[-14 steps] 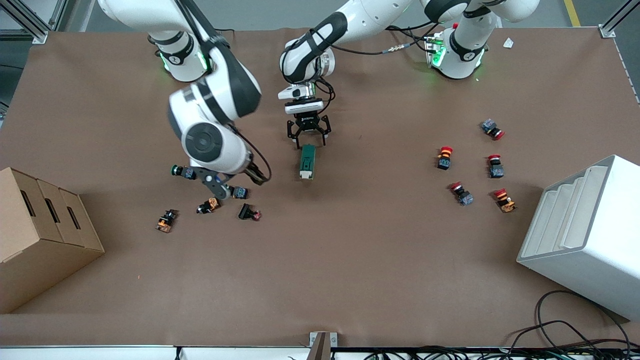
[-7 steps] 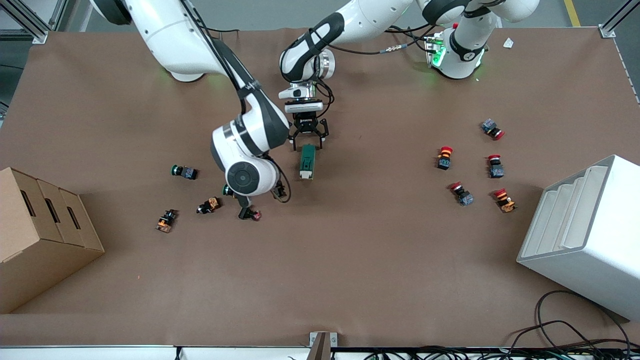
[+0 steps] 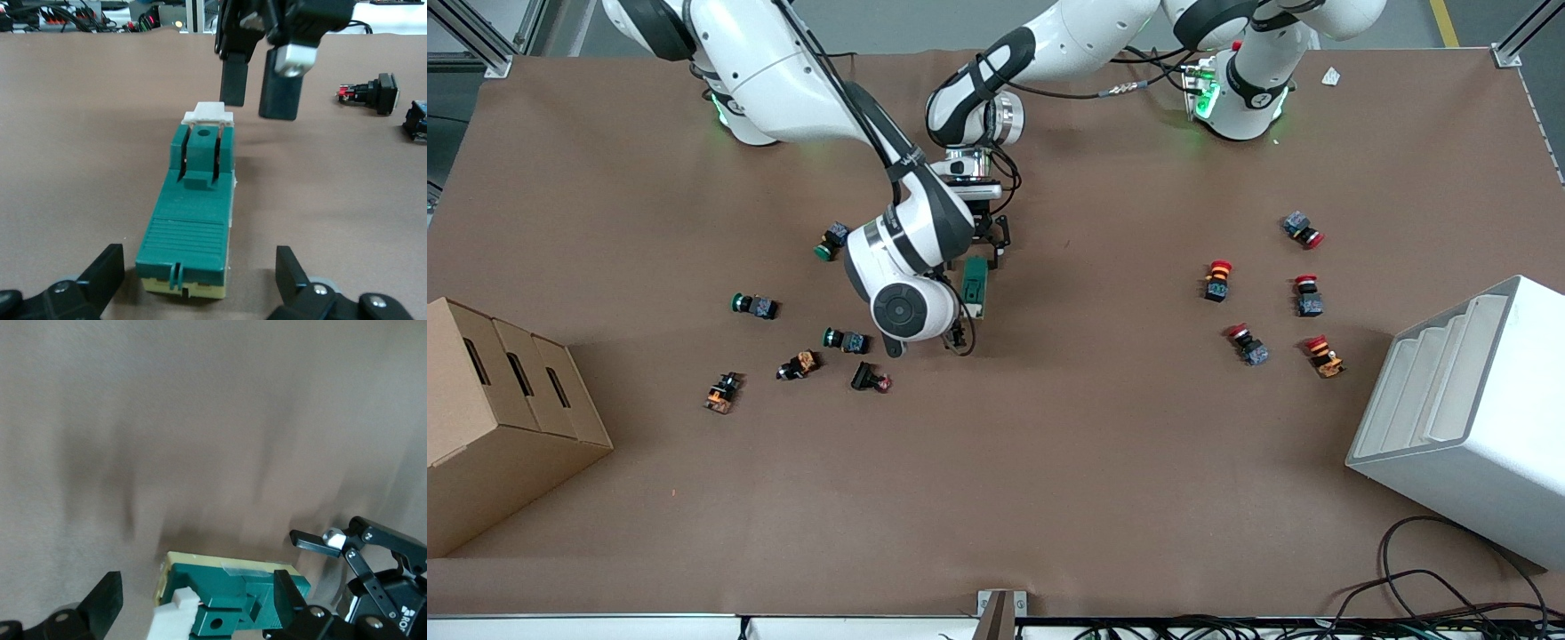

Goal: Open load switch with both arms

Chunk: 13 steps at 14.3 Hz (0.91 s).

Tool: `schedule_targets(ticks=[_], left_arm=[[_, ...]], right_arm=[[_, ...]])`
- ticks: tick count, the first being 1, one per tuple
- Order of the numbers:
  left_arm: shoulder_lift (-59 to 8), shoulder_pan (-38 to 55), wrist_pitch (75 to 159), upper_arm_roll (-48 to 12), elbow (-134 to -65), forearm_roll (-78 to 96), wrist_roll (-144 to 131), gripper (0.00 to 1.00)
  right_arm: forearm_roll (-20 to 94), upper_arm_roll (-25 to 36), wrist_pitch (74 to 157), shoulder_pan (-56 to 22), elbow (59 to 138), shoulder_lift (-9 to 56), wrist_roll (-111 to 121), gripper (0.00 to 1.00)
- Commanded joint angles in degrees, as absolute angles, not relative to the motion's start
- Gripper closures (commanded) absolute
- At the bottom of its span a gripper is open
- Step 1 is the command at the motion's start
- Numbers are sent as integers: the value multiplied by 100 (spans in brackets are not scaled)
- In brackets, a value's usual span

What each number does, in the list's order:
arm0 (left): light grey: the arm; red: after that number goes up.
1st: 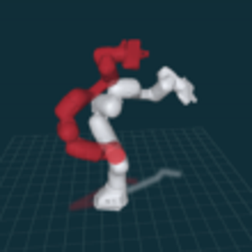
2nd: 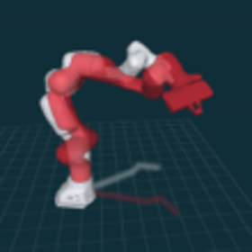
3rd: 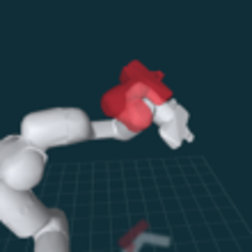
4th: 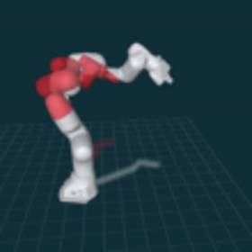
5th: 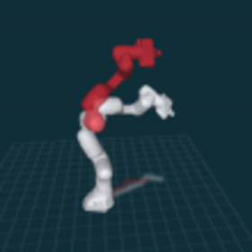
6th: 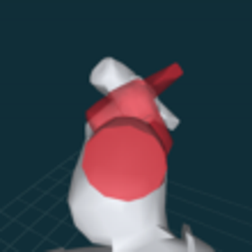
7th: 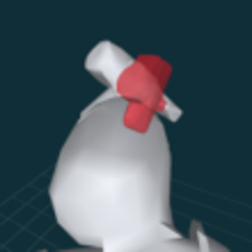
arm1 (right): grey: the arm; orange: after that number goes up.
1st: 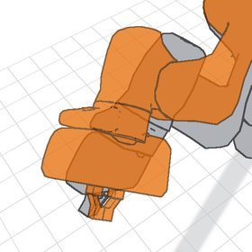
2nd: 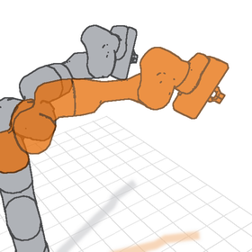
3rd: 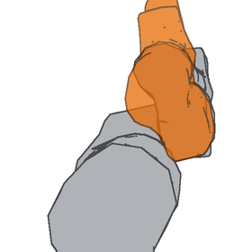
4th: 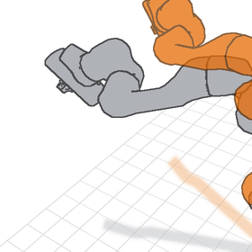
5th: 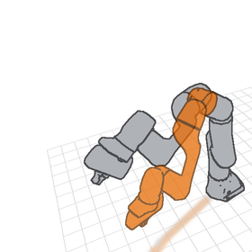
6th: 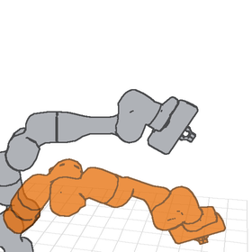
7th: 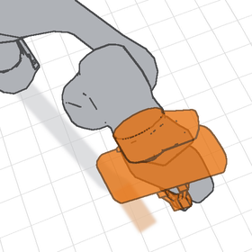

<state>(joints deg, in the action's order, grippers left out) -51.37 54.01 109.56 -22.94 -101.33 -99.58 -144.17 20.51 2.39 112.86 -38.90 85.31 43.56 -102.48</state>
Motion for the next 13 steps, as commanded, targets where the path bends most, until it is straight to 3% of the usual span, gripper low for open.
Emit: schedule_targets(ticks=[1,7,13], left_arm=[[-5405,5563,10609,-2224,-10099,-10098,-14476,0],[-5423,5555,10600,-2224,-10072,-10143,-14493,0],[-5414,5537,10600,-2224,-10072,-10143,-14476,0]], right_arm=[[2171,299,11285,-4043,8455,4430,-10520,0],[2180,299,11163,-4131,8438,4386,-10643,0],[2188,299,10013,-4122,7990,4377,-10626,0]])
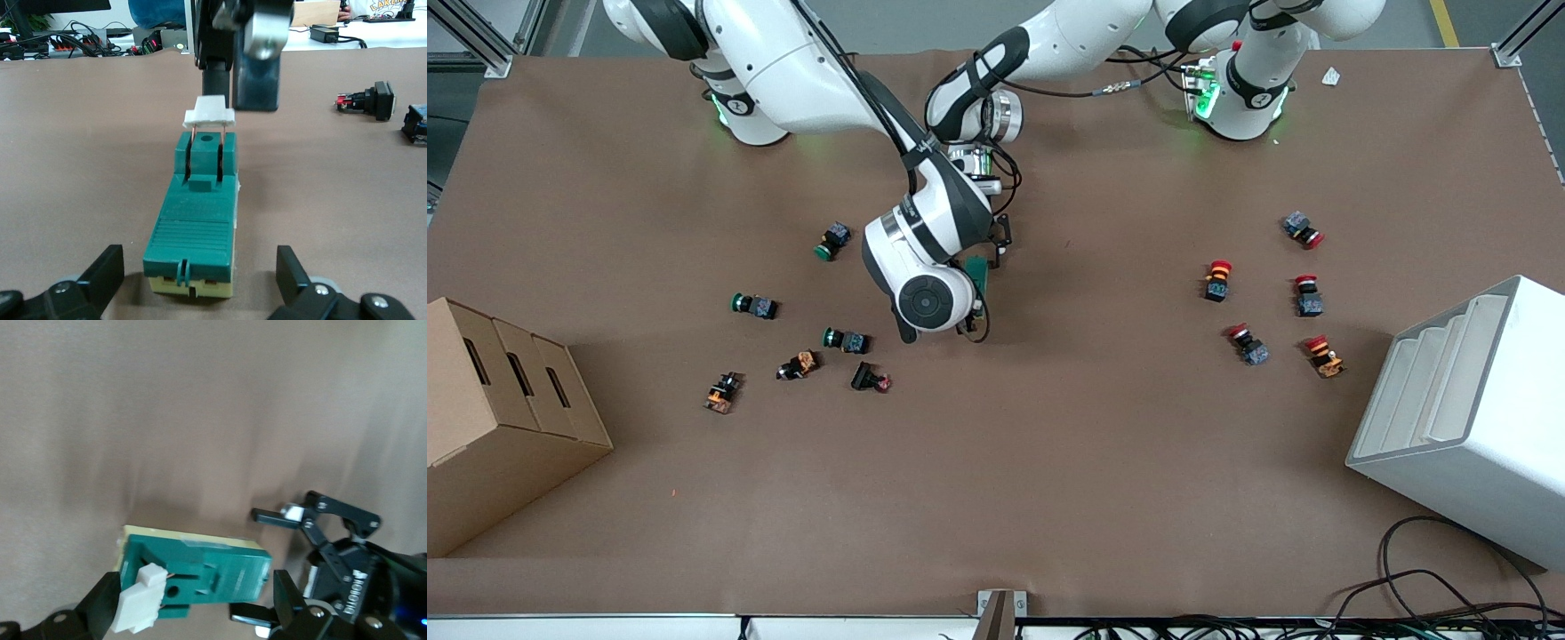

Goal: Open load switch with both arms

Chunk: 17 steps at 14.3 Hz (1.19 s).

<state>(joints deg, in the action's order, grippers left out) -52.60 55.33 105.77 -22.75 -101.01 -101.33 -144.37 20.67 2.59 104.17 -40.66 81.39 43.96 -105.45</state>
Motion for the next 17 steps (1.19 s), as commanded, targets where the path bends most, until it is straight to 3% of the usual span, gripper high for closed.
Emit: schedule_targets(ticks=[1,7,17], left_arm=[[-5414,5546,10600,-2224,-10072,-10143,-14476,0],[-5423,5546,10600,-2224,-10072,-10143,-14476,0],[-5423,5537,10600,-2224,-10046,-10143,-14467,0]], right_arm=[[2188,299,9802,-4131,7928,4377,-10617,0],[2188,290,9396,-4368,7936,4333,-10643,0],[2101,299,9764,-4728,8498,4386,-10635,0]])
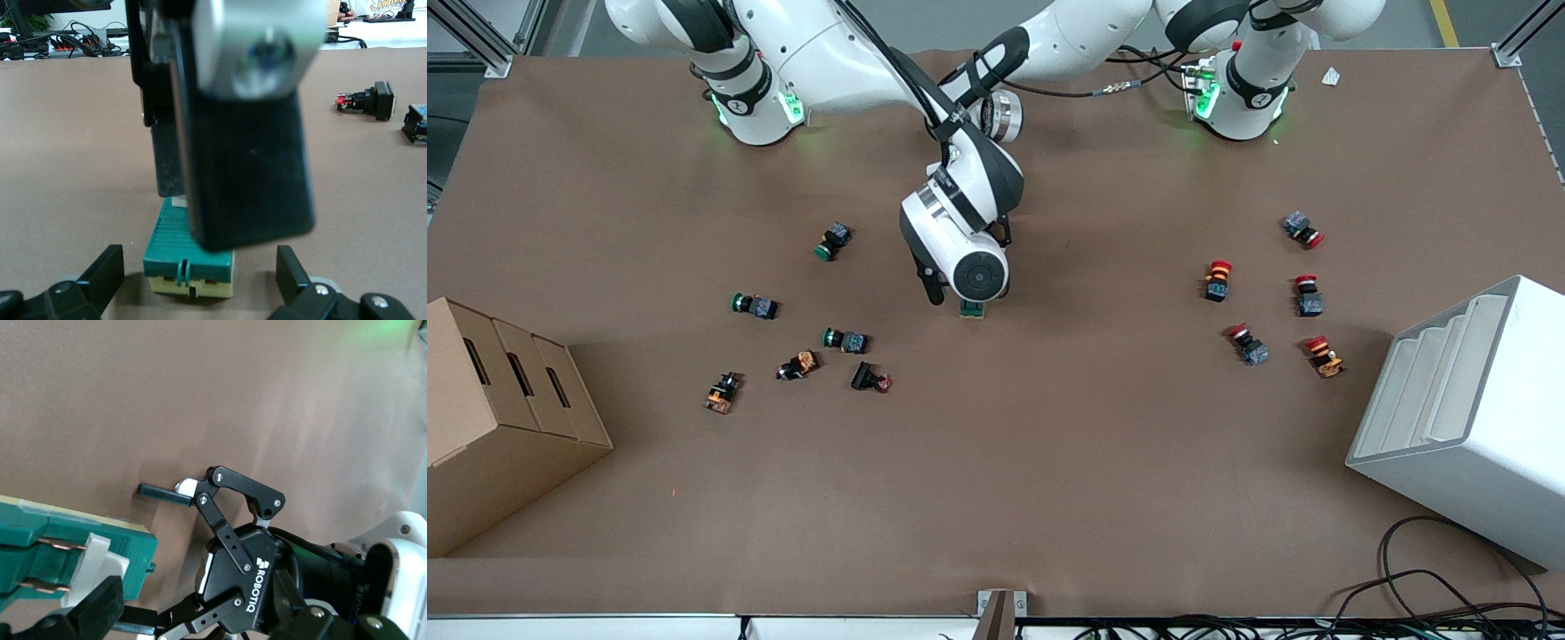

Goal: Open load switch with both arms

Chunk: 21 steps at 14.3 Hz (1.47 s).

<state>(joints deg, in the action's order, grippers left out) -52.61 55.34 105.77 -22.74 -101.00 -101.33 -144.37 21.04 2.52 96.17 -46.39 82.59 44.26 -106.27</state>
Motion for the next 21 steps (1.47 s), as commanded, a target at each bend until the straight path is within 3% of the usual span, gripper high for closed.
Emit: schedule_targets(ticks=[1,5,9,16,21], left_arm=[[-5423,5537,10600,-2224,-10046,-10143,-14458,0],[-5423,5528,10600,-2215,-10055,-10143,-14458,0],[-5423,5528,10600,-2215,-10037,-10143,-14449,0],[-5335,5502,10617,-2232,-9941,-10090,-14353,0],[-5073,5440,10679,-2355,-9510,-8907,-13389,0]], right_arm=[[2092,299,9782,-4737,8508,4386,-10635,0],[2013,369,9703,-4588,8350,4289,-10443,0],[890,457,9256,-4150,8297,3729,-8900,0],[582,457,8719,-2314,8314,2410,-4498,0],[-132,457,8789,-1365,8236,1917,-1684,0]])
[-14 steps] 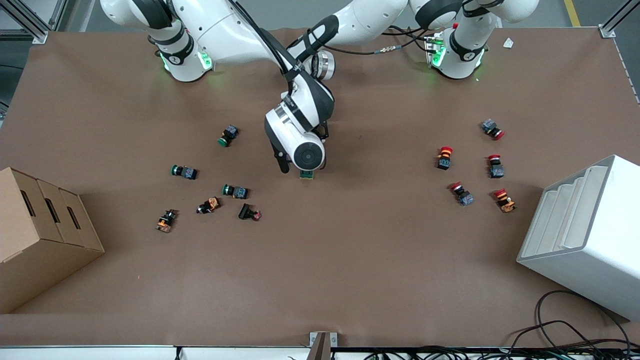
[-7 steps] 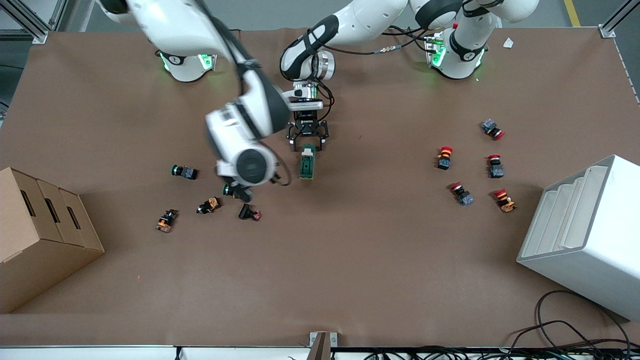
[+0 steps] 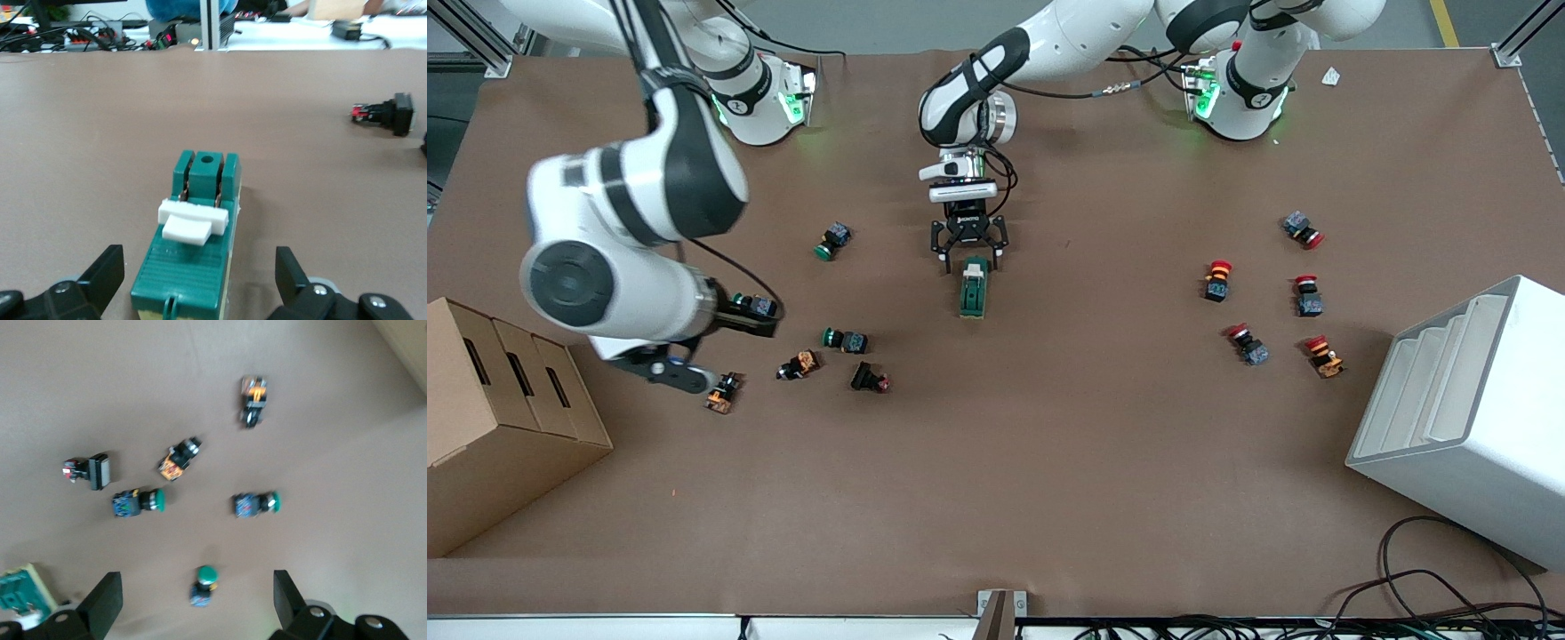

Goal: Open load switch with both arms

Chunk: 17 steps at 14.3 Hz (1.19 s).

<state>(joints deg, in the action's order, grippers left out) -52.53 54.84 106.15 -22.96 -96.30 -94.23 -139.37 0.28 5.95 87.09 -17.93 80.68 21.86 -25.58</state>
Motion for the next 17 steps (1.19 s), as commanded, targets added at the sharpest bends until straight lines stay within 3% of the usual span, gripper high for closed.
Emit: schedule_targets(ticks=[1,9,17], left_arm=[[-5010,5440,10679,-2355,-9449,-8616,-13090,0],[-4887,5388,10670,-2355,-9026,-8007,-12437,0],[-4185,4668,10670,-2654,-8359,-6436,-10444,0]], right_arm=[[-132,457,8789,-1101,8157,1873,-1174,0],[-123,466,8728,87,7832,1679,501,0],[-123,422,8780,202,7761,1740,747,0]])
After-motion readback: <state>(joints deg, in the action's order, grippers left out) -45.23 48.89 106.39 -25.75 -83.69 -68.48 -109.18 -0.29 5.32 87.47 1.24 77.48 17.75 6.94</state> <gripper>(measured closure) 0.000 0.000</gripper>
